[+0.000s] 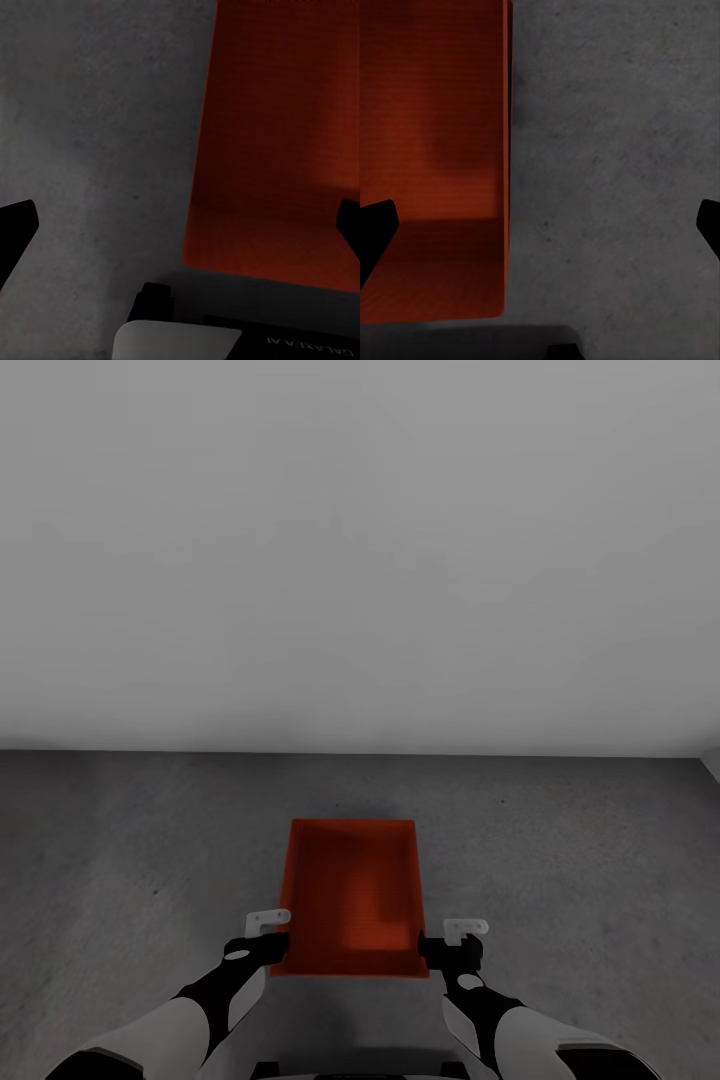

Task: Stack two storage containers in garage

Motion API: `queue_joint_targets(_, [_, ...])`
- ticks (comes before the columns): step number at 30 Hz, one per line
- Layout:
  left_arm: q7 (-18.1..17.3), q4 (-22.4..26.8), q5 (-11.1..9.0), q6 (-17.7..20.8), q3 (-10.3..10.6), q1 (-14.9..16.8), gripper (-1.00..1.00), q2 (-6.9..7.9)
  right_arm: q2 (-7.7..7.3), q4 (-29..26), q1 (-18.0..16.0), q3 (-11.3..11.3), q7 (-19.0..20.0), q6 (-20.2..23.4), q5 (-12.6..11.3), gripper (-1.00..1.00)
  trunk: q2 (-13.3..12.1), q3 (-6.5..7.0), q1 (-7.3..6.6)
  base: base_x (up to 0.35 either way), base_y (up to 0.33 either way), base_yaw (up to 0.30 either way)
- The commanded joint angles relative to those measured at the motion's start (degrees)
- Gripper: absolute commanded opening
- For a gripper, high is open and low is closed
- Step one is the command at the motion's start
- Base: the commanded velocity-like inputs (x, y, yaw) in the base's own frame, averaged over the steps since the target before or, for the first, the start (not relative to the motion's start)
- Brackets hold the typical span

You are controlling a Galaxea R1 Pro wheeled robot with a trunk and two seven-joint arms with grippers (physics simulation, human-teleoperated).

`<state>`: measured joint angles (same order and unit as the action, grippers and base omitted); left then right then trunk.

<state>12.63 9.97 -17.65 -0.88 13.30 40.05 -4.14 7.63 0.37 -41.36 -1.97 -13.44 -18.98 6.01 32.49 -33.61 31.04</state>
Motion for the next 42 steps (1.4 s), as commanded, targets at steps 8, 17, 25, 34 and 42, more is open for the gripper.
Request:
queue_joint_targets(8, [0.3, -0.1, -0.5, -0.1, 0.6, 0.0, 1.00, -0.01, 0.02, 0.1, 0.0, -0.1, -0.4, -0.1, 0.7, 1.00, 0.1, -0.05, 0.02, 0.000, 0.000, 0.000])
queue_joint_targets(17, [0.4, -0.1, -0.7, 0.1, 0.5, 0.0, 1.00, -0.04, 0.10, 0.1, 0.0, -0.1, -0.4, 0.0, 0.7, 1.00, 0.1, -0.05, 0.02, -0.171, 0.000, 0.000])
queue_joint_targets(25, [0.4, -0.1, -0.7, 0.5, 0.5, 0.0, 1.00, -0.07, 0.10, 0.1, 0.0, -0.1, -0.5, 0.0, 0.7, 1.00, 0.1, -0.05, 0.02, -0.337, 0.000, 0.000])
queue_joint_targets(34, [0.4, -0.2, -0.7, 0.5, 0.5, 0.0, 1.00, -0.08, 0.10, 0.1, 0.0, -0.1, -0.5, 0.1, 0.7, 1.00, 0.1, -0.05, 0.02, -0.346, 0.000, 0.000])
queue_joint_targets(42, [0.3, -0.2, -0.7, 0.5, 0.5, 0.0, 1.00, -0.08, 0.18, 0.1, 0.0, -0.1, -0.9, 0.0, 0.4, 1.00, 0.1, -0.05, 0.02, -0.347, 0.000, 0.000])
